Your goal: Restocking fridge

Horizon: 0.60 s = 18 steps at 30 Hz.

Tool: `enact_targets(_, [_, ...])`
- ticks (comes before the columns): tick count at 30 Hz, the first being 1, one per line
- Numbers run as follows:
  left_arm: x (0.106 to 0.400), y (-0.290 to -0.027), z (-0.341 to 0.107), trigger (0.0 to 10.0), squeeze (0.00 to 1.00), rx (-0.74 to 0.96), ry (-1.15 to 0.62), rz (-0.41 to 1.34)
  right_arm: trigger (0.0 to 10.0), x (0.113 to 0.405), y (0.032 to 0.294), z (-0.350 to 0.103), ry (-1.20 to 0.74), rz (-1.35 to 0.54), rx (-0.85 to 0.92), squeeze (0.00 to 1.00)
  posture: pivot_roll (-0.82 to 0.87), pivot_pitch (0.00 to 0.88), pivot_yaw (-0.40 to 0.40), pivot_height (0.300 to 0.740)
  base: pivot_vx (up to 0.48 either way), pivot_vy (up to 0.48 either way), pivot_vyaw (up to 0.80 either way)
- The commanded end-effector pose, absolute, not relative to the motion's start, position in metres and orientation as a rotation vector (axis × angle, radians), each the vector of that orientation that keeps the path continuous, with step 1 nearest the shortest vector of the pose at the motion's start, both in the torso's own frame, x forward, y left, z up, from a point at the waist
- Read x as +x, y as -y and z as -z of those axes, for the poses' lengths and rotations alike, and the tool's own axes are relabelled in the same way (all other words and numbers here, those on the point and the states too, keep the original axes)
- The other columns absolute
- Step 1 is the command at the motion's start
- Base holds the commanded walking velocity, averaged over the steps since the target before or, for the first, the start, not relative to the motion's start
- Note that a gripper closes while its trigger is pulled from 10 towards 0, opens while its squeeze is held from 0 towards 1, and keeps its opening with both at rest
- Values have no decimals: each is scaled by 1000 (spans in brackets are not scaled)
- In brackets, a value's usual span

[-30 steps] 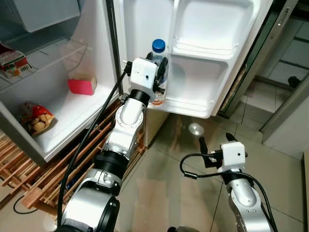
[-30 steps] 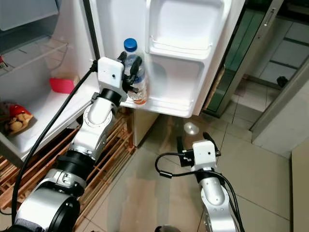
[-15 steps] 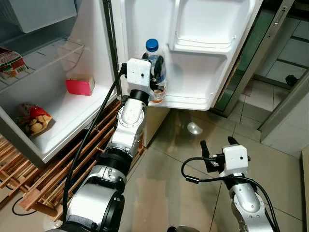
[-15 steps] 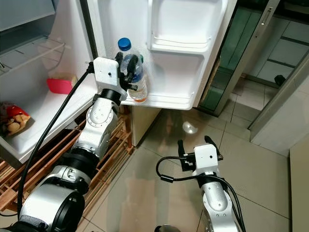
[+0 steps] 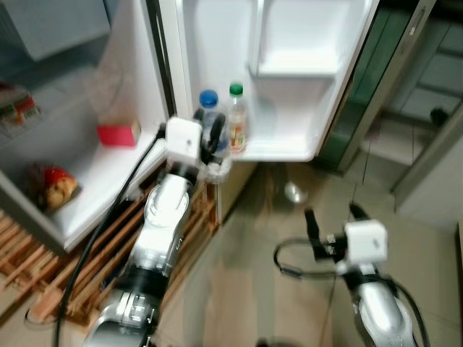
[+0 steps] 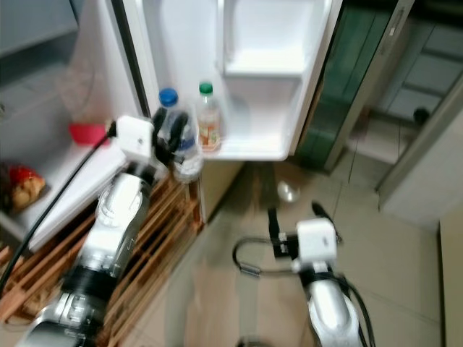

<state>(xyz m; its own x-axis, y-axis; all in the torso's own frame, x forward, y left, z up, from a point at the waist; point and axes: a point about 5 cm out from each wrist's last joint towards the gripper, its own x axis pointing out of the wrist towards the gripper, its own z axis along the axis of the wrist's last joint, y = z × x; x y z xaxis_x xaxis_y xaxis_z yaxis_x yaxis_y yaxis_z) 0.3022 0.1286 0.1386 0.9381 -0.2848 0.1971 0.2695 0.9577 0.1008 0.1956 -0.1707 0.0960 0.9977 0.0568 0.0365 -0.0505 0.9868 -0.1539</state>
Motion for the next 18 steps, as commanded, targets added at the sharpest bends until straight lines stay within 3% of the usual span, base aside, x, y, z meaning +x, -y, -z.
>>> enact_targets(1, [290,-132,-164,10000,0,66,287,299,10000,193,181,-105,51,11,-147,247,-219,0,35,740,0,0,0])
enact_targets(6, [252,-159,-146,10000,0,92,202,226,10000,190,196,-112,39,112,-108,247,-200,0,41,740,0,0,0])
enact_targets(7, [232,-177,-139,10000,0,104,152,157,10000,184,195,-120,60,90,-109,243,-192,0,33,740,0,0,0])
enact_targets(9, [228,-179,-141,10000,0,106,158,148,10000,183,193,-122,68,75,-109,243,-188,0,30,740,0,0,0])
enact_targets(11, [230,-172,-152,10000,0,90,186,167,10000,186,191,-125,75,57,-107,247,-182,0,24,740,146,0,0])
enact_targets(18, [259,-148,-184,10000,0,60,292,204,10000,214,186,-138,133,39,-117,243,-190,0,19,740,480,0,0])
